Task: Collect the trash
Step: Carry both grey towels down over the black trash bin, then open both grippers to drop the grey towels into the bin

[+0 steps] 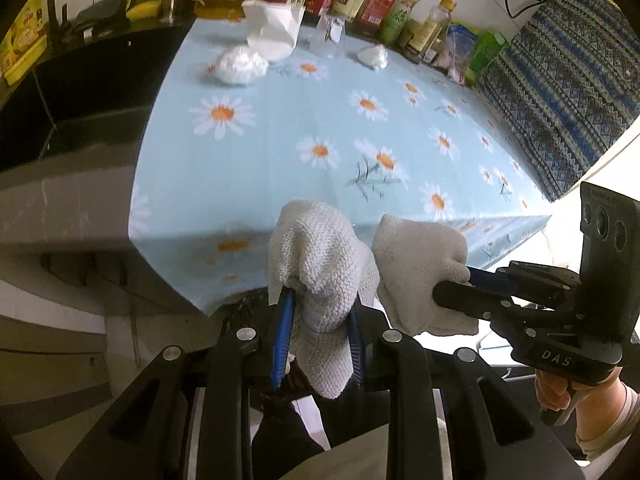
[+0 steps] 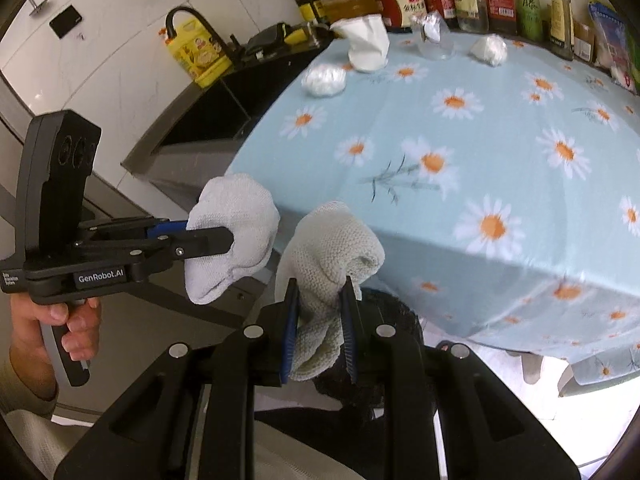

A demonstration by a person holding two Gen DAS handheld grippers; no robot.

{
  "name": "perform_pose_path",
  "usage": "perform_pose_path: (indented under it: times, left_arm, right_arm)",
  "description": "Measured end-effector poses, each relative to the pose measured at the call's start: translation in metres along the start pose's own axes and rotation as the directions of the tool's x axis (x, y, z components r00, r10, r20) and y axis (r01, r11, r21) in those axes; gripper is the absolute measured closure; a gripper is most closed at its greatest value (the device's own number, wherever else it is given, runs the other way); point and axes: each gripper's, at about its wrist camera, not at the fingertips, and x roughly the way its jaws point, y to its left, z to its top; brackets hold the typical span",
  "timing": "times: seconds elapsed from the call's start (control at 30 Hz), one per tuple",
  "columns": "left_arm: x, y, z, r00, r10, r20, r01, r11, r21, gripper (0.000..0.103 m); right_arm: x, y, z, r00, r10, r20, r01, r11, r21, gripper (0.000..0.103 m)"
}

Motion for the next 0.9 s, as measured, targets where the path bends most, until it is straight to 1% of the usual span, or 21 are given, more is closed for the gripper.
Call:
perform_pose_path:
  times: [0.07, 0.13, 0.23, 0.3, 0.4, 0.57, 0.6, 0.67, 0.9]
  left_arm:
    - [0.008, 0.002, -0.009, 1.000, -0.017, -0.018, 0.016, 1.000, -0.007, 0.080]
    - [0.015, 0.003, -0.016, 0.999, -0.025, -0.038, 0.025, 1.000, -0.005, 0.080]
    - [0.030, 0.005, -0.028, 0.996, -0.020, -0.082, 0.020, 1.000, -0.002, 0.080]
    - [0.038, 0.007, -0.034, 0.994, -0.019, -0.103, 0.018, 1.000, -0.009, 0.080]
    - [0.053, 0.014, -0.043, 0.989, -0.023, -0.143, 0.018, 0.999, -0.032, 0.080]
    - [0.082, 0.027, -0.059, 0.977, -0.006, -0.213, -0.005, 0.999, -0.052, 0.080]
    - [0.091, 0.030, -0.063, 0.971, 0.002, -0.238, -0.016, 0.998, -0.058, 0.080]
    - [0.102, 0.034, -0.070, 0.965, 0.008, -0.264, -0.025, 0.998, -0.062, 0.080]
    - [0.136, 0.047, -0.085, 0.942, 0.006, -0.336, -0.039, 0.995, -0.091, 0.079]
  right_arm:
    - [0.006, 0.000, -0.007, 1.000, 0.004, -0.018, -0.004, 1.000, 0.005, 0.081]
    - [0.013, -0.002, -0.014, 0.999, -0.012, -0.034, 0.012, 1.000, 0.008, 0.081]
    - [0.028, -0.011, -0.024, 0.997, -0.021, -0.078, 0.024, 0.999, 0.033, 0.081]
    - [0.038, -0.017, -0.031, 0.994, -0.035, -0.100, 0.040, 0.998, 0.044, 0.081]
    - [0.051, -0.026, -0.039, 0.991, -0.035, -0.131, 0.045, 0.996, 0.072, 0.081]
    - [0.080, -0.043, -0.056, 0.979, -0.032, -0.201, 0.059, 0.990, 0.130, 0.080]
    - [0.086, -0.045, -0.056, 0.977, -0.033, -0.212, 0.063, 0.988, 0.138, 0.079]
    - [0.097, -0.049, -0.061, 0.972, -0.022, -0.234, 0.061, 0.985, 0.159, 0.077]
    - [0.129, -0.062, -0.080, 0.952, 0.003, -0.306, 0.064, 0.976, 0.209, 0.077]
